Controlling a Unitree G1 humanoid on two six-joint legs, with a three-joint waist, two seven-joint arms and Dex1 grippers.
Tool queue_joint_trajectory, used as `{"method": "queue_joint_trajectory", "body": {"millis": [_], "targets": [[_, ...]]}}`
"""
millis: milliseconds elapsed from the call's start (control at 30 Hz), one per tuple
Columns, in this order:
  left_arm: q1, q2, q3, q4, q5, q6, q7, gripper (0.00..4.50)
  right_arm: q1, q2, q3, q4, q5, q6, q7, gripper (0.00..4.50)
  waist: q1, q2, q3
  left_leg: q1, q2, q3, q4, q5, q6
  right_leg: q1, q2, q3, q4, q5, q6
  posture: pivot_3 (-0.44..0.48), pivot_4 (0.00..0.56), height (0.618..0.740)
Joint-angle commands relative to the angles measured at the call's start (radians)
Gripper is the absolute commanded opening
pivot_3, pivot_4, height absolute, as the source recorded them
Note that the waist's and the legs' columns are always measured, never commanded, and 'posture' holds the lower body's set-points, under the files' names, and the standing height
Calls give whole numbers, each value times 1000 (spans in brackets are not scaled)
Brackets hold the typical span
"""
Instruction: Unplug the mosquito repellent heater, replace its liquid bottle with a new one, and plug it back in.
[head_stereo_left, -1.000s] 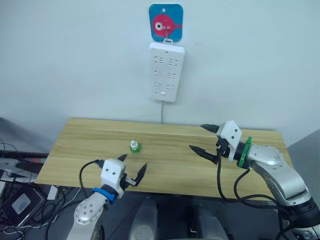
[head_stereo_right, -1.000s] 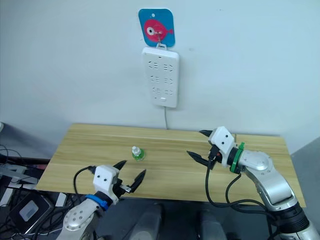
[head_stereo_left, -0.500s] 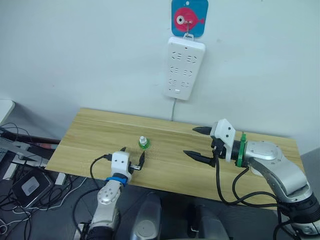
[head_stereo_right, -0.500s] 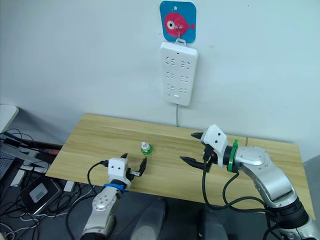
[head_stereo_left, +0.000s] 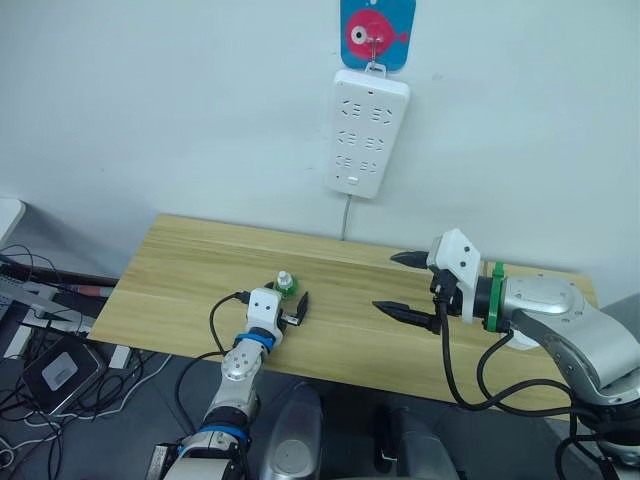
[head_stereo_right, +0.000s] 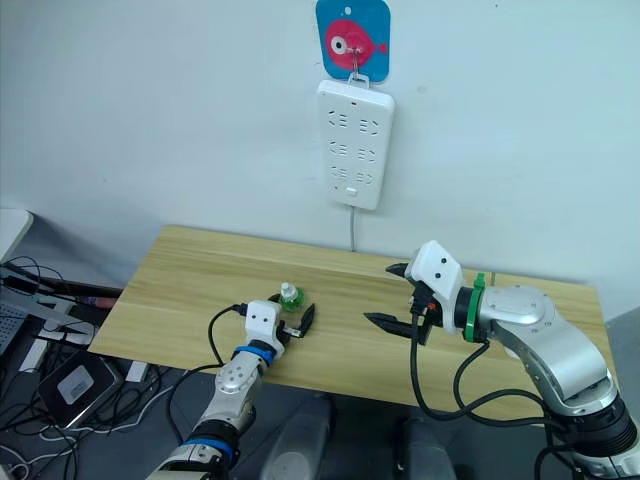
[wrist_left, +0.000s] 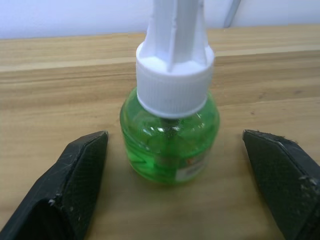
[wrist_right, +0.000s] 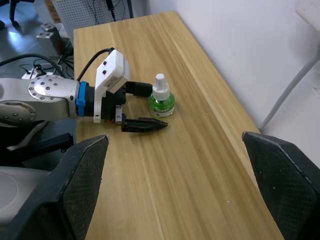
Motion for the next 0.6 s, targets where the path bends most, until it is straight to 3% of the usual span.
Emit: {"method": "queue_joint_trajectory", "body": {"millis": [33,200,333,600], "targets": [[0,-5,-5,20,6,-37,-2,3633,-13,6,-27,-42,24,14,-15,4500,0,0,0,0,0,0,0,0,0,0,0,0,0,0,0,343,303,740],[9,-4,-10,16,6,-53,-8,2193,-11,16,-15,-49,19,19,-31,4500,0,0,0,0,0,0,-1,0,0,0,0,0,-1,0,0,350,296,740],[9,16,-33,-71,0,-39,-71,2186,8,19,-24,-83,23,32,-51,4500,0,0,0,0,0,0,-1,0,0,0,0,0,-1,0,0,359,290,740],[-62,199,-204,-562,-203,339,-663,2186,24,53,-11,-48,22,-23,-32,4500,3,-1,0,-2,0,-1,-1,0,0,-1,0,-2,-1,0,0,377,257,740]]}}
